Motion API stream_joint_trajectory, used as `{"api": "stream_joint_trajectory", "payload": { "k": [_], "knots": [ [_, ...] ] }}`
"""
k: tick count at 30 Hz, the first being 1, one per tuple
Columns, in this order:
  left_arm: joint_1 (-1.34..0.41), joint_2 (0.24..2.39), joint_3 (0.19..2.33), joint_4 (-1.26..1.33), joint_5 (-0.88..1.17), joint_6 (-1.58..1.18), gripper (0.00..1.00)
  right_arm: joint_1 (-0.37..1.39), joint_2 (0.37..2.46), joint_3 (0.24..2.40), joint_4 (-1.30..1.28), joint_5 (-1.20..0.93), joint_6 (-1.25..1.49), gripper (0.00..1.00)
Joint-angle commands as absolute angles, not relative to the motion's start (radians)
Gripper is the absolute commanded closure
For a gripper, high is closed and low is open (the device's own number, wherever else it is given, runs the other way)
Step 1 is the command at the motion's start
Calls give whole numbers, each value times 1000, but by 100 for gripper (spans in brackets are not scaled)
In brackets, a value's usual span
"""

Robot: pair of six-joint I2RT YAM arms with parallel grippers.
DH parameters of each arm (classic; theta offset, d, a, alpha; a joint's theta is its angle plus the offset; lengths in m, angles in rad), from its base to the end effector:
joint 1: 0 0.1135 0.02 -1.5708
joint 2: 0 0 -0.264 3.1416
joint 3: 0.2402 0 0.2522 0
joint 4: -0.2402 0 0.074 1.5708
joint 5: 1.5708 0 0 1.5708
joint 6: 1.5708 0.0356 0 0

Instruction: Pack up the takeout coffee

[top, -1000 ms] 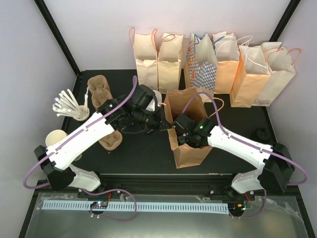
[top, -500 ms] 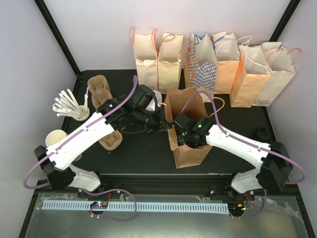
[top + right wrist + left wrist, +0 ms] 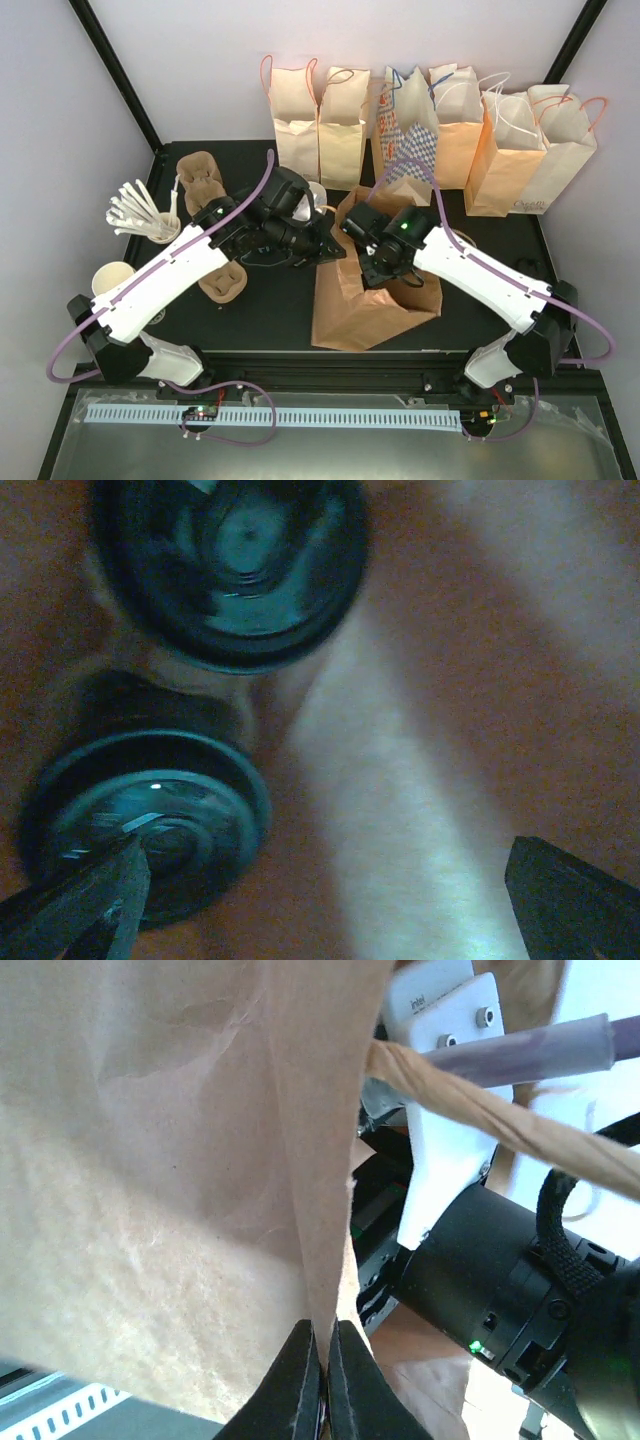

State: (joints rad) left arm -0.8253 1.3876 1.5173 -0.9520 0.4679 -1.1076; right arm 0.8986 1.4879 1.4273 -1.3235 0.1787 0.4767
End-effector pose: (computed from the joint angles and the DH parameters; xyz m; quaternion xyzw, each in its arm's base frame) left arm 0.1775 -0.2159 0.3868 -0.0435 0.9083 -0.4152 0.0245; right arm 0.1709 0.2046 0.3145 -0.1995 0.9714 -0.0097 0.1281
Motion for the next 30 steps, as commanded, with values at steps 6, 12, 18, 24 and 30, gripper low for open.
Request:
{"api": "stream_joint_trajectory", "payload": {
  "k": [6,12,18,24,30],
  "knots": [
    [-771,1371,1558,-1058,539,-990,98,899,1472,1706,-1481,188,456,0],
    [-720,1342,1530,-1124,588,-924,99,896,1489,1800,-1519,177,402,0],
    [-704,1324,1489,-1087,630,-928,98,895,1496,1751,-1517,171,412,0],
    [-703,1311,1438,-1106,630,-897,98,894,1479,1826,-1517,167,407,0],
    [-689,1307,1457,-1170,633,-843,99,887,1489,2042,-1516,88,385,7]
  ]
}}
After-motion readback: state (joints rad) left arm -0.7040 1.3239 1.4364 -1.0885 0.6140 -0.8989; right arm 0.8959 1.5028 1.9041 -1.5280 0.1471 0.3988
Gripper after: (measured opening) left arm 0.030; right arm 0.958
